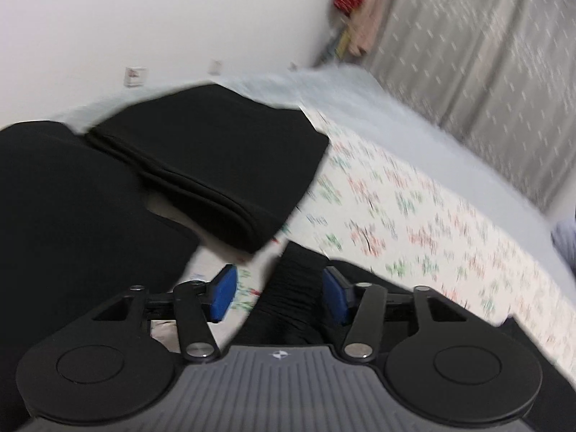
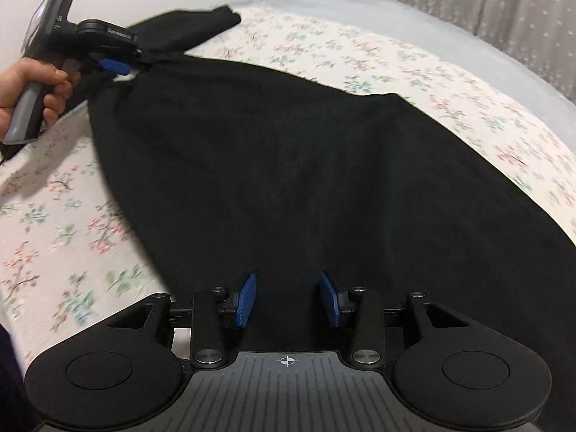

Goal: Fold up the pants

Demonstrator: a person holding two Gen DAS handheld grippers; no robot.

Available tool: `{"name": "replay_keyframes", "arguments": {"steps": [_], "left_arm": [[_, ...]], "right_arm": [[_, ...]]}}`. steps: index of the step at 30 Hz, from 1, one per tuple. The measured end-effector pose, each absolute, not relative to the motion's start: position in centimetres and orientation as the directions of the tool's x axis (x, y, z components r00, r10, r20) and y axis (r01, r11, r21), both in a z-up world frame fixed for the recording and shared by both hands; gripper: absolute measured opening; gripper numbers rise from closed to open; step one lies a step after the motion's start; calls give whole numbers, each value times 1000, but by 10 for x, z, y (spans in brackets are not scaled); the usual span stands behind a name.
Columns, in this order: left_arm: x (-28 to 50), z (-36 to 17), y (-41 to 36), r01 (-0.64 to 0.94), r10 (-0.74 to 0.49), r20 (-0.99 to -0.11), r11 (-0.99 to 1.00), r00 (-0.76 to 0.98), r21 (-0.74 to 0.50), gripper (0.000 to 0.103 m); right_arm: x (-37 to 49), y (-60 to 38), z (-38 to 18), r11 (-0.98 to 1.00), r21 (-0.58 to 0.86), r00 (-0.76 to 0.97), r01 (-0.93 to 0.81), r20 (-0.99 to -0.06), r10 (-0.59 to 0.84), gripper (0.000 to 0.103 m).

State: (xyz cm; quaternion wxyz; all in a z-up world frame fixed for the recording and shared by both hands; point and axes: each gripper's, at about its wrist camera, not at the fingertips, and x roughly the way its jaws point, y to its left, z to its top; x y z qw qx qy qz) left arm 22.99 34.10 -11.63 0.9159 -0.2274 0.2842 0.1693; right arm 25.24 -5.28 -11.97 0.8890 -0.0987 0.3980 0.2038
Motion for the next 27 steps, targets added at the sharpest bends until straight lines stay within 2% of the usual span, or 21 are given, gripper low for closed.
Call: {"name": "replay_keyframes", "arguments": {"steps": [1,2,6,8,13,15,17,20,25,26,27], "left_arm": [[221,-115,346,-472,198,-601,813,774,-341,89],[212,-115,351,-510,217,-609,780,763,-361,96],[183,-123,359,-570,179,-680,714,711,-407,96],[171,-123,350,-553,143,-684,714,715,-429,96],[163,-126,309,-447,66,-669,791,741,-418,95],[174,-136,301,-429,35,-671,793,741,-432,86],[189,-150,302,-454,46,-676,775,735,-440,67],[206,-165,306,-481,35,-699,750,714,-455,48],[215,-172,304,-478,2,-707,737,707,-477,46],[215,-173,308,-481,-12,-700,719,714,-502,32],[216,-176,311,-493,-13,-705,705,709,-509,26]], "right_arm": [[248,-52,-128,900,-20,599,-436,-752,273,39],[245,-49,-134,902,-31,616,-431,-741,269,40],[240,-56,-145,930,48,665,-364,-686,296,41],[239,-52,-147,935,49,682,-352,-671,292,45],[241,-38,-147,946,19,704,-324,-663,255,46],[238,-35,-150,948,26,705,-318,-662,255,46],[230,-37,-149,947,18,707,-321,-660,252,46],[220,-37,-149,943,6,709,-332,-658,253,46],[211,-34,-147,928,14,687,-373,-668,286,46],[210,-32,-147,925,15,683,-379,-670,291,46],[209,-30,-147,923,19,679,-385,-671,297,46]]}}
